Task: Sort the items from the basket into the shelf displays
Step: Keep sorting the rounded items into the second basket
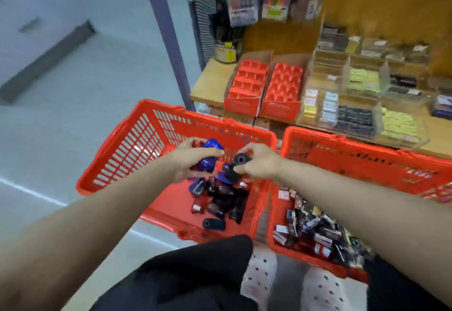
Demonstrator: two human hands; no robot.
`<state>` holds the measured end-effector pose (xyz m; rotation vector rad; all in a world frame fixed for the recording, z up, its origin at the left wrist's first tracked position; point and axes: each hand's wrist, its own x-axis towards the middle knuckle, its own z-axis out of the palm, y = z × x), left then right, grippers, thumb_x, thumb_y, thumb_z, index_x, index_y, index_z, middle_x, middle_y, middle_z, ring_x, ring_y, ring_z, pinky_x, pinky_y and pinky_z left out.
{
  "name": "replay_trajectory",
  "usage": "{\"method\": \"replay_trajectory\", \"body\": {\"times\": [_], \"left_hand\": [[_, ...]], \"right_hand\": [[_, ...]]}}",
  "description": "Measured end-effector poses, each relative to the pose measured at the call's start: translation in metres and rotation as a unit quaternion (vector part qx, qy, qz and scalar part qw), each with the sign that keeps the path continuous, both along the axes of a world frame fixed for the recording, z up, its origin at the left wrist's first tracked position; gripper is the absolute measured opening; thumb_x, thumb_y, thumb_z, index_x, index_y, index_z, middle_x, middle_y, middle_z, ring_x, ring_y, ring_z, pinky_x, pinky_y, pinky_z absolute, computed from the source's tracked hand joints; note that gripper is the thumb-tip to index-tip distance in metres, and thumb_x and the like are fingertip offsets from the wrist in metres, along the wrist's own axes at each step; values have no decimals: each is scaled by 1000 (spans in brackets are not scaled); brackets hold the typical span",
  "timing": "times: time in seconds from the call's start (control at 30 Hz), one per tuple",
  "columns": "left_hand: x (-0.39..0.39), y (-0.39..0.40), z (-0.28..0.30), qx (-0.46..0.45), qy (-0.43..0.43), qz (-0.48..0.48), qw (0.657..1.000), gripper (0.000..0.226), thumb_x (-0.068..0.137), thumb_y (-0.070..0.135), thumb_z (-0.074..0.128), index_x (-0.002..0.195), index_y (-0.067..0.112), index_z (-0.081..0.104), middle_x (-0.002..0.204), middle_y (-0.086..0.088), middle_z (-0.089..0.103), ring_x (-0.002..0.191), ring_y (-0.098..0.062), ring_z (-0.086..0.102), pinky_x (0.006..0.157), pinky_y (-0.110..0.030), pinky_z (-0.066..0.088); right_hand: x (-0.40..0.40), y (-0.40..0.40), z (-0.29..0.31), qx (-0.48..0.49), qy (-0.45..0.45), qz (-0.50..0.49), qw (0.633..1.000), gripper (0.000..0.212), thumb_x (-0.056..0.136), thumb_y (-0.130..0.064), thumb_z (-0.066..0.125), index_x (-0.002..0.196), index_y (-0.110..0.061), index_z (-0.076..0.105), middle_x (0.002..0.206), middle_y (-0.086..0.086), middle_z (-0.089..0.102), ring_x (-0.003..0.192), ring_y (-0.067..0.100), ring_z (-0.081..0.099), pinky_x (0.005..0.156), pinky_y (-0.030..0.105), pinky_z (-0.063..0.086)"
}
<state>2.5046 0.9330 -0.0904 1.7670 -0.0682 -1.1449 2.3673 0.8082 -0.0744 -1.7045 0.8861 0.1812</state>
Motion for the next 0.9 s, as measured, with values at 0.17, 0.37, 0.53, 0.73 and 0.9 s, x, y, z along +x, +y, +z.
{"method": "replay_trajectory", "body": {"times": [0.17, 0.37, 0.53, 0.73, 0.9], "left_hand": [[18, 32, -88, 100, 80, -14, 992, 43, 70, 19, 88, 106, 17, 63, 81, -4, 74, 65, -15, 71, 53, -30, 57], [25, 34, -176, 179, 49, -110, 976, 48, 66, 18, 91, 97, 21, 55, 80, 4, 65, 65, -12, 63, 45, -24, 47], [28, 32, -211, 160, -44, -190, 968, 53, 61, 22, 95, 98, 26, 58, 99, 6, 54, 81, -10, 56, 61, -22, 45], [22, 37, -177, 106, -74, -234, 963, 79, 71, 3, 86, 139, 17, 48, 123, -6, 59, 111, -20, 61, 93, -29, 53], [18, 14, -83, 40, -179, -312, 932, 24, 86, -9, 67, 101, 9, 61, 85, -6, 61, 77, -17, 59, 73, -33, 48]], "right_hand": [[33, 27, -86, -190, 172, 204, 945, 36, 85, -30, 74, 118, -17, 68, 118, 7, 69, 111, 24, 63, 90, 27, 44], [59, 25, -168, -139, 277, 236, 921, 30, 85, -17, 72, 116, -16, 69, 114, 7, 71, 104, 21, 68, 87, 23, 52], [65, 21, -196, -188, 255, 219, 923, 45, 89, -11, 63, 134, -15, 57, 130, 11, 63, 120, 28, 59, 104, 32, 46], [36, -7, -100, -210, 70, 345, 912, 34, 88, -5, 59, 116, -19, 68, 113, 1, 69, 105, 16, 64, 88, 18, 47], [-58, -62, 9, -273, -87, 341, 895, 8, 88, -19, 72, 96, -20, 73, 91, -15, 70, 86, -2, 63, 78, 8, 44]]}}
